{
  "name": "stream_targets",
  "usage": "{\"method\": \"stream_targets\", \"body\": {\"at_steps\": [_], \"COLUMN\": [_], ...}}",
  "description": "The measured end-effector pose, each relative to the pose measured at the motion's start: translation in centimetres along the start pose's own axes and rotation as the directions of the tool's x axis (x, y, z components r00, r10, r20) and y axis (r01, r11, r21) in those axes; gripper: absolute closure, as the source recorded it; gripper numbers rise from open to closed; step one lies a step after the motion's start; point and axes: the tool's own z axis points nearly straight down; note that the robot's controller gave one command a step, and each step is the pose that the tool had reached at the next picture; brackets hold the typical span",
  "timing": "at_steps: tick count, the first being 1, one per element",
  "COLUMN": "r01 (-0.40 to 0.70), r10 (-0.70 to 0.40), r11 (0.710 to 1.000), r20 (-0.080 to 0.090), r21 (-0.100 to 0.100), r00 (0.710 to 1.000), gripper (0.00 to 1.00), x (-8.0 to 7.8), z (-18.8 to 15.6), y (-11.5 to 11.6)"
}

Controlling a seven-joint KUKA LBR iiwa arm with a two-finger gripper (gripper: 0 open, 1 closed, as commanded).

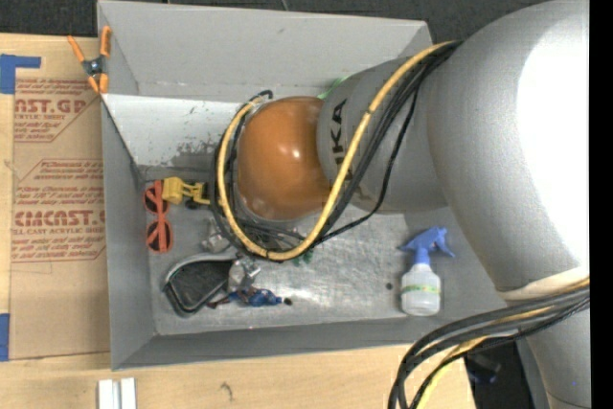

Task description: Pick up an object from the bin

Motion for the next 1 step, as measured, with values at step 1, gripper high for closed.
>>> {"method": "stream_targets", "body": {"at_steps": [1], "r01": [0.0], "r10": [0.0], "r11": [1.0], "r20": [0.0], "r21": [0.0], "r00": [1.0], "gripper": [1.0], "x": [0.0], "z": [0.0], "y": [0.0]}}
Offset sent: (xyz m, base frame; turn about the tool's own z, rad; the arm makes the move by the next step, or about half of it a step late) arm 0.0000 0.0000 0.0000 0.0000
